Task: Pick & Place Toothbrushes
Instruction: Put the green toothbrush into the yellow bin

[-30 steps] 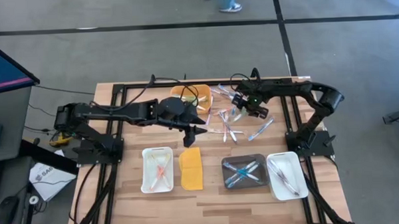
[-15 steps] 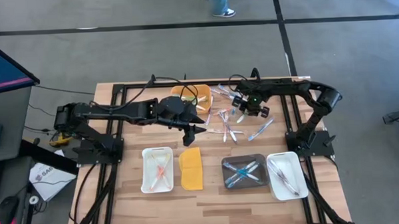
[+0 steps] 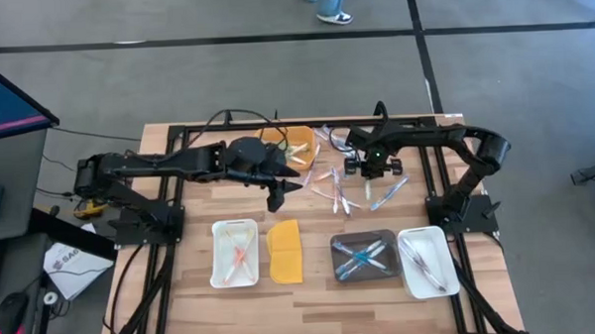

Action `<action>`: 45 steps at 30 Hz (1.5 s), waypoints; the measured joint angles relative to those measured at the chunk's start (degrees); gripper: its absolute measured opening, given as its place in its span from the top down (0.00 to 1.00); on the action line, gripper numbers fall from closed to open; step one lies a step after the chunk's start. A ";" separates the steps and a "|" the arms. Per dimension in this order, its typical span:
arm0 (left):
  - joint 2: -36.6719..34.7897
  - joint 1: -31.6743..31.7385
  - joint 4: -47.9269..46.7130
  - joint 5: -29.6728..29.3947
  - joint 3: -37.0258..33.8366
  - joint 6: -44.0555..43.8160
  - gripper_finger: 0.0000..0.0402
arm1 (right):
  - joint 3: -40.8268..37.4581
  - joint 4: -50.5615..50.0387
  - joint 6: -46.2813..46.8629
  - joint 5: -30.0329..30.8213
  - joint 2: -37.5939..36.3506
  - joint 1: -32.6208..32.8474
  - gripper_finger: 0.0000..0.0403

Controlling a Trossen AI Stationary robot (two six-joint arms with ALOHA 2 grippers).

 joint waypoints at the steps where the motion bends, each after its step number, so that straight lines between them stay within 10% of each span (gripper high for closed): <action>1: -0.55 0.00 0.52 -0.15 0.01 0.04 0.60 | 0.17 -0.33 -0.63 0.62 -1.16 0.61 0.99; 12: -6.40 0.00 0.44 -1.25 0.03 0.03 0.68 | 6.48 -1.53 -14.93 4.75 -10.80 -0.45 1.00; 34: -12.98 -0.15 -0.63 -3.21 0.01 -4.63 0.71 | 55.69 -3.75 -114.37 4.38 20.34 4.94 1.00; 45: -14.84 -0.15 -1.79 -3.56 0.01 -6.22 0.71 | 63.06 -4.93 -116.53 4.33 32.53 7.84 1.00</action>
